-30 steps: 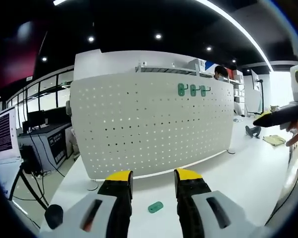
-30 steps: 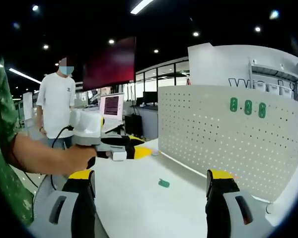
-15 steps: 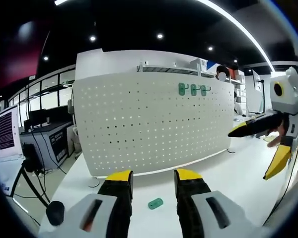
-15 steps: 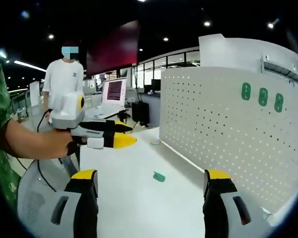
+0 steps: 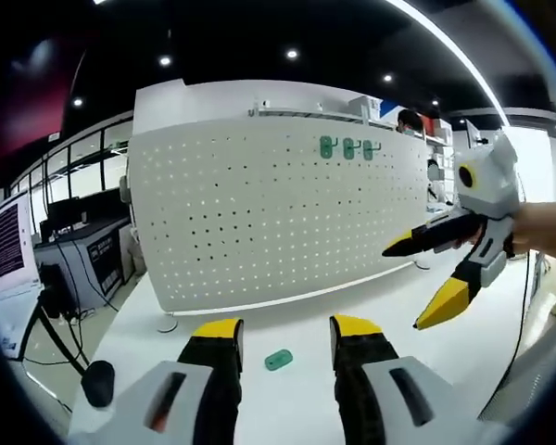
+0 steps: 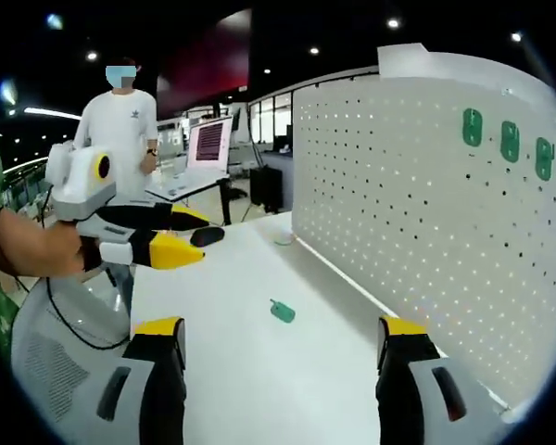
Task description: Insert the hook assembly into the mounting plate slot until the hook locks in place.
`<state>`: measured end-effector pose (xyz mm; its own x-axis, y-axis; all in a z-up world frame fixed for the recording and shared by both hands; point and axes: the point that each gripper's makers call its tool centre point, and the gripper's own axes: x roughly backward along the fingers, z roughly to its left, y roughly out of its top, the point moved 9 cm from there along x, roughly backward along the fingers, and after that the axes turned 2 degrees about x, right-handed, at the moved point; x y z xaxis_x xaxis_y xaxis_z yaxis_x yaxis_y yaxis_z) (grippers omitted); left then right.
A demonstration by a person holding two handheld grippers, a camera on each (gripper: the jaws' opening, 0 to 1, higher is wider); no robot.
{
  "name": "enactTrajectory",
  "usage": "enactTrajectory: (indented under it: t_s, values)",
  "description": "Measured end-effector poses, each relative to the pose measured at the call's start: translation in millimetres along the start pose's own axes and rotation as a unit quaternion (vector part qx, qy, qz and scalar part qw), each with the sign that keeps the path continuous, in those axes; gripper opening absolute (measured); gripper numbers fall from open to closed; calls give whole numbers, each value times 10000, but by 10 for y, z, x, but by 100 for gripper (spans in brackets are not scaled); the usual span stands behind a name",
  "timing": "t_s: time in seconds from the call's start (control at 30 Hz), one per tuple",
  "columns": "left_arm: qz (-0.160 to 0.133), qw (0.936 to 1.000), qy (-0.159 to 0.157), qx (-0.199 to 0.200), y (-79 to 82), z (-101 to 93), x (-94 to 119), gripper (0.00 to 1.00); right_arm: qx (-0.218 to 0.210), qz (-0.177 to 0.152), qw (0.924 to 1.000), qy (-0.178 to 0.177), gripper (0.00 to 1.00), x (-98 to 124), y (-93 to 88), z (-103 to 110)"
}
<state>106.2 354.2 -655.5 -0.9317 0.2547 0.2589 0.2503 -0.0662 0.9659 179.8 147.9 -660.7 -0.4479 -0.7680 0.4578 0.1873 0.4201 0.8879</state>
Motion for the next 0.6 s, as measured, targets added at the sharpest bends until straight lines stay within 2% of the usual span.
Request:
enactTrajectory:
  t_s: [0.37, 0.6]
  values:
    - [202, 9997, -78, 72, -104, -121, 84, 44, 76, 155, 9997, 193, 83, -198, -32, -109]
    - [405, 9987, -259, 151, -164, -193, 108, 55, 105, 267, 9990, 340, 81, -292, -85, -135]
